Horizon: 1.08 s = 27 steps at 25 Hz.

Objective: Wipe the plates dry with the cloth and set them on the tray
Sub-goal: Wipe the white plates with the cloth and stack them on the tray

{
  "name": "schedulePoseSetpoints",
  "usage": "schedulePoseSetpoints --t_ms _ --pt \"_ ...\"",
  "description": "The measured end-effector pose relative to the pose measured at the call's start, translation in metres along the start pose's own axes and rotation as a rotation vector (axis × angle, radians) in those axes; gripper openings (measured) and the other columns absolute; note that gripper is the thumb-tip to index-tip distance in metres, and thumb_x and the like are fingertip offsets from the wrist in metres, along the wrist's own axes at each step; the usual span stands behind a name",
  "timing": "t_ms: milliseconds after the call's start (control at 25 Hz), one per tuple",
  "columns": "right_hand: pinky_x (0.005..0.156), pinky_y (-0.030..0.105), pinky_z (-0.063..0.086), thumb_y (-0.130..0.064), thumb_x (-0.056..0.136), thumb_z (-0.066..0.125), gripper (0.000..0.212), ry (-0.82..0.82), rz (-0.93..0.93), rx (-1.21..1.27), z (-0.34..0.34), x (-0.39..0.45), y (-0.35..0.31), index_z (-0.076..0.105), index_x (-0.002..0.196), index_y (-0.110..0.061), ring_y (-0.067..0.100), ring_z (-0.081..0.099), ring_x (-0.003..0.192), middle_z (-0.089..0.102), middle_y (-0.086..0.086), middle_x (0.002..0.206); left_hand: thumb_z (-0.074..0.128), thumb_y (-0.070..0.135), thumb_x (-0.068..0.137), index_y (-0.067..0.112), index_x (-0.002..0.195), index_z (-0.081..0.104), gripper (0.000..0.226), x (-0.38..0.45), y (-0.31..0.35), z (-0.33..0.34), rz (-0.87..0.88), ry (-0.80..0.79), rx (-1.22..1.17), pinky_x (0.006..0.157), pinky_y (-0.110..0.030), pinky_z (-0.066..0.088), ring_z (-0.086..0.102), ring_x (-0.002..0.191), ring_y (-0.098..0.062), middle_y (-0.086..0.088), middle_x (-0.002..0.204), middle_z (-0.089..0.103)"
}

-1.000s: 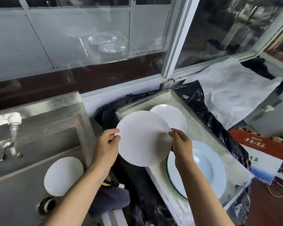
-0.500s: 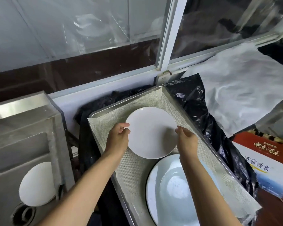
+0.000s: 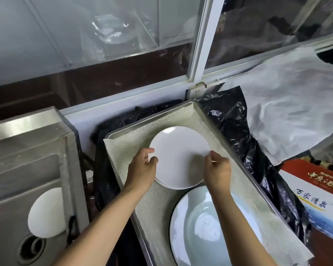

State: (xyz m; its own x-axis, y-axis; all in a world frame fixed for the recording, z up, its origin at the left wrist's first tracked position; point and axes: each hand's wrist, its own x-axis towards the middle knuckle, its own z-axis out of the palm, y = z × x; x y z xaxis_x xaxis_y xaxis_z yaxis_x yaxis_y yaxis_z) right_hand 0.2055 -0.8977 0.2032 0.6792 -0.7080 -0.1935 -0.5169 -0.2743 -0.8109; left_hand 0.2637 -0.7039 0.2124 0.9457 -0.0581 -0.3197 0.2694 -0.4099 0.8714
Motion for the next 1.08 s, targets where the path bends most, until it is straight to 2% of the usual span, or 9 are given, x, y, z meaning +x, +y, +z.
schedulePoseSetpoints --t_ms 80,200,360,440,680,880,960,1040,1080 --pt "0.099 0.047 0.044 -0.01 0.096 0.055 0.025 0.034 -0.017 -0.09 0.002 -0.009 -0.004 0.071 0.113 -0.002 0.042 0.055 0.106 0.059 0.025 0.109 0.057 0.006 0.096 0.02 0.116 0.062 0.025 -0.005 0.001 -0.006 0.015 -0.008 -0.022 0.1 -0.028 0.044 0.06 0.119 -0.015 0.0 0.122 0.066" --pt "0.107 0.045 0.04 -0.011 0.096 0.058 0.037 0.062 -0.097 -0.123 0.009 -0.025 -0.011 0.067 0.131 -0.008 0.042 0.054 0.115 0.058 0.021 0.128 0.056 0.003 0.097 0.017 0.115 0.063 0.024 -0.016 0.002 -0.018 0.09 -0.008 -0.035 0.099 -0.024 0.046 0.062 0.114 -0.012 0.005 0.119 0.067" --pt "0.102 0.044 0.046 -0.011 0.097 0.058 0.033 0.006 -0.175 -0.027 0.024 -0.055 -0.027 0.068 0.128 -0.01 0.031 0.061 0.109 0.062 0.01 0.121 0.058 0.007 0.097 0.019 0.114 0.066 0.022 -0.034 -0.004 -0.042 0.15 -0.003 -0.042 0.086 -0.004 0.044 0.063 0.105 -0.002 0.017 0.11 0.066" --pt "0.099 0.041 0.048 -0.01 0.097 0.059 0.031 -0.033 -0.216 -0.003 0.033 -0.074 -0.036 0.069 0.126 -0.011 0.027 0.063 0.105 0.061 0.005 0.115 0.057 0.006 0.097 0.017 0.116 0.067 0.024 -0.044 -0.01 -0.057 0.166 0.01 -0.033 0.086 -0.001 0.043 0.062 0.106 0.001 0.014 0.112 0.068" --pt "0.086 0.029 0.046 -0.011 0.097 0.056 0.03 -0.15 -0.314 0.013 0.069 -0.149 -0.067 0.069 0.123 -0.016 0.017 0.062 0.096 0.059 -0.001 0.107 0.056 0.008 0.098 0.036 0.102 0.066 0.03 -0.086 -0.035 -0.131 0.139 0.053 -0.128 0.095 -0.024 0.053 0.065 0.104 -0.001 0.013 0.109 0.071" --pt "0.087 0.032 0.051 -0.009 0.094 0.058 0.028 -0.22 -0.35 0.043 0.118 -0.235 -0.085 0.071 0.119 -0.013 0.019 0.066 0.092 0.067 0.006 0.107 0.054 0.012 0.098 0.039 0.101 0.066 0.029 -0.128 -0.081 -0.219 0.084 0.092 -0.136 0.095 -0.031 0.054 0.066 0.099 -0.003 0.014 0.105 0.072" --pt "0.086 0.021 0.047 -0.008 0.094 0.059 0.027 -0.227 -0.354 0.041 0.143 -0.273 -0.089 0.071 0.117 -0.014 0.014 0.065 0.09 0.067 0.006 0.105 0.054 0.013 0.099 0.04 0.101 0.065 0.029 -0.144 -0.105 -0.256 0.07 0.092 -0.122 0.094 -0.03 0.054 0.067 0.101 -0.005 0.014 0.105 0.072" --pt "0.08 0.002 0.038 -0.01 0.094 0.059 0.025 -0.232 -0.341 0.026 0.167 -0.311 -0.09 0.071 0.115 -0.018 -0.003 0.061 0.083 0.065 0.003 0.105 0.055 0.009 0.099 0.036 0.1 0.066 0.03 -0.159 -0.129 -0.29 0.059 0.108 -0.121 0.095 -0.029 0.053 0.067 0.103 -0.008 0.012 0.105 0.073" --pt "0.076 -0.002 0.035 -0.01 0.094 0.059 0.026 -0.238 -0.329 0.022 0.182 -0.331 -0.089 0.071 0.114 -0.02 -0.008 0.059 0.082 0.064 0.001 0.104 0.055 0.007 0.098 0.033 0.101 0.067 0.029 -0.166 -0.143 -0.308 0.05 0.113 -0.124 0.097 -0.031 0.053 0.067 0.103 -0.009 0.011 0.105 0.073"
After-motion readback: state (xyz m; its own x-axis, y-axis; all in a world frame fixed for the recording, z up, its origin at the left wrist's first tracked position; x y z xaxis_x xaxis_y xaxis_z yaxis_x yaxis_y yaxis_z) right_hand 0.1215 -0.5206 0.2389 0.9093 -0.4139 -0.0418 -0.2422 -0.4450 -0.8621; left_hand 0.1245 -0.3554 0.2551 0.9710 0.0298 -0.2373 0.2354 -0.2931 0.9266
